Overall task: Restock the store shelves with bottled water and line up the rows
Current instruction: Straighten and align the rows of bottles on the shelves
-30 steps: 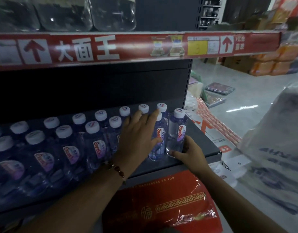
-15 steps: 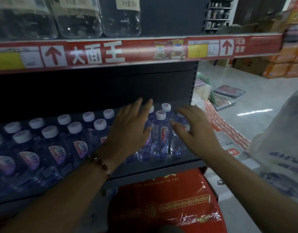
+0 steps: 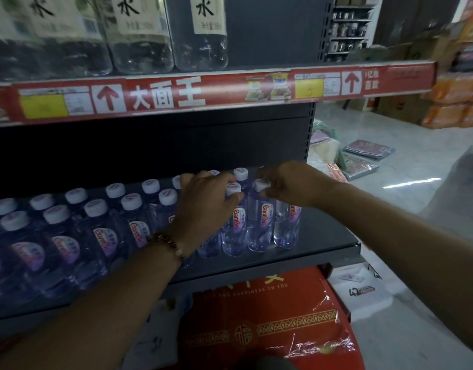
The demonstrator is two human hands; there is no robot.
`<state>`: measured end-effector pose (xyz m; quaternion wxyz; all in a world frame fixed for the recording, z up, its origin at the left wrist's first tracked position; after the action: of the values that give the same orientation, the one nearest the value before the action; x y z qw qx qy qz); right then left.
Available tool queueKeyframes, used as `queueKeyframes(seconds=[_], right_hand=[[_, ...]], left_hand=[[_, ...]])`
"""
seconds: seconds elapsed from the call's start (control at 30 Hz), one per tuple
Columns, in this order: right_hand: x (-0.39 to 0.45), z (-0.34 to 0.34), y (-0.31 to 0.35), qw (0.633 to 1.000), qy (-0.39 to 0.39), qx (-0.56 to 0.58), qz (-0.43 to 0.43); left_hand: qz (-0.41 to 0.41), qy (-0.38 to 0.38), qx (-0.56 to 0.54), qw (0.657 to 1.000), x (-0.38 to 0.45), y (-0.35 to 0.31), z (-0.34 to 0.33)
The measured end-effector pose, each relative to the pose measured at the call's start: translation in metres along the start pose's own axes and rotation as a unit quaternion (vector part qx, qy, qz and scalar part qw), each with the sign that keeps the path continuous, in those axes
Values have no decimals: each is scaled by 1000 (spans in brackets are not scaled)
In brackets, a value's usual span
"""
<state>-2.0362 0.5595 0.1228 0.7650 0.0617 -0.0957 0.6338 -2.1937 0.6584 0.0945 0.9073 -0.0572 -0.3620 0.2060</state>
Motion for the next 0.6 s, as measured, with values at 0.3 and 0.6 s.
queueKeyframes(seconds=[0.3, 0.6], right_hand=[[0, 6, -6, 999, 34, 3, 8], [3, 9, -3, 998, 50, 11, 48]], left_hand=[[-2, -17, -36, 999, -7, -3, -4], [-10, -46, -29, 998, -11, -1, -6]])
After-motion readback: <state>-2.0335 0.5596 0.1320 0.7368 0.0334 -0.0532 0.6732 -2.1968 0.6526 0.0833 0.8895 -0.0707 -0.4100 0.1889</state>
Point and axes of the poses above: each hand's wrist, its own x-axis towards the middle knuckle, its own z-axis out of the back of the hand, y = z × x, the point moved 4 cm from there along x, towards the middle knuckle, and after that the axes turned 8 degrees about -x, right-handed, at the moved point
